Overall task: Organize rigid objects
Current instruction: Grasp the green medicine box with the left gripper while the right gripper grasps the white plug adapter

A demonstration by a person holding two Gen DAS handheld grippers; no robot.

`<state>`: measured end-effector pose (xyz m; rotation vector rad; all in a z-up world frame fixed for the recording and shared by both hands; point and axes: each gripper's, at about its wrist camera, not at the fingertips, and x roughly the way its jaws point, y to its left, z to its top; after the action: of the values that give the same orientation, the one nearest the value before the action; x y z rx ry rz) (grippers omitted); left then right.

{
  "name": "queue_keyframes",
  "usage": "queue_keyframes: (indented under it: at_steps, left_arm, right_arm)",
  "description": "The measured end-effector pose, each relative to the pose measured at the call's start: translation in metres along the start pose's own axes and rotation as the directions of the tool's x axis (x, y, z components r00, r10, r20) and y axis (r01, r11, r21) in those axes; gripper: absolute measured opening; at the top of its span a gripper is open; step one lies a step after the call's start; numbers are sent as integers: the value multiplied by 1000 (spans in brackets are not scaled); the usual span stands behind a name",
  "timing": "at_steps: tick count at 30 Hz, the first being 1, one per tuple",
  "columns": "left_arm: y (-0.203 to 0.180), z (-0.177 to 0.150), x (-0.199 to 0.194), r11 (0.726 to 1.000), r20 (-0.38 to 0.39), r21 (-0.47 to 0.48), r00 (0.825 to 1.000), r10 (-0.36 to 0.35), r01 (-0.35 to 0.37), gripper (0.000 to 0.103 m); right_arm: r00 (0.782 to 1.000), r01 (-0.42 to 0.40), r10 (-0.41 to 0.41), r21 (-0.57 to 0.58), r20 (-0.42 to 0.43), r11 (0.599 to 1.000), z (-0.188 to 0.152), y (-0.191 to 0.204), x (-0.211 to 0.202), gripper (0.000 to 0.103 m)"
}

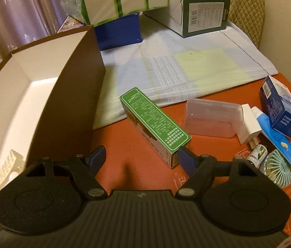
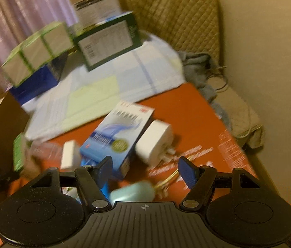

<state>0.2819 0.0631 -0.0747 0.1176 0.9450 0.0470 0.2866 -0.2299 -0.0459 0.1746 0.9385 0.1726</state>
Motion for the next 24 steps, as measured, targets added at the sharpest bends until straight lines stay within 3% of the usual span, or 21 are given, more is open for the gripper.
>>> queue_keyframes:
  at_steps: [2,8,14,24]
  left_arm:
    - [0,-1,-4,1000,10,-1,1000,-3,3,73]
    - [3,0,-4,1000,5,-17,1000,16,-16,73]
    - [12,1,-9,998,-3,-54,1000,11,-11,73]
    - [2,17,-9,989,2,-112,995,-97,97,73]
  right_arm:
    - [1000,12,-13,13,3,1000,5,-4,5,54]
    - [999,51,-51,30,1,998,14,-4,25,48]
    - [1000,28,-28,43,-7,999,15,-8,41,48]
    - [997,50,-56,-100,-56,994,20,-8,40,47]
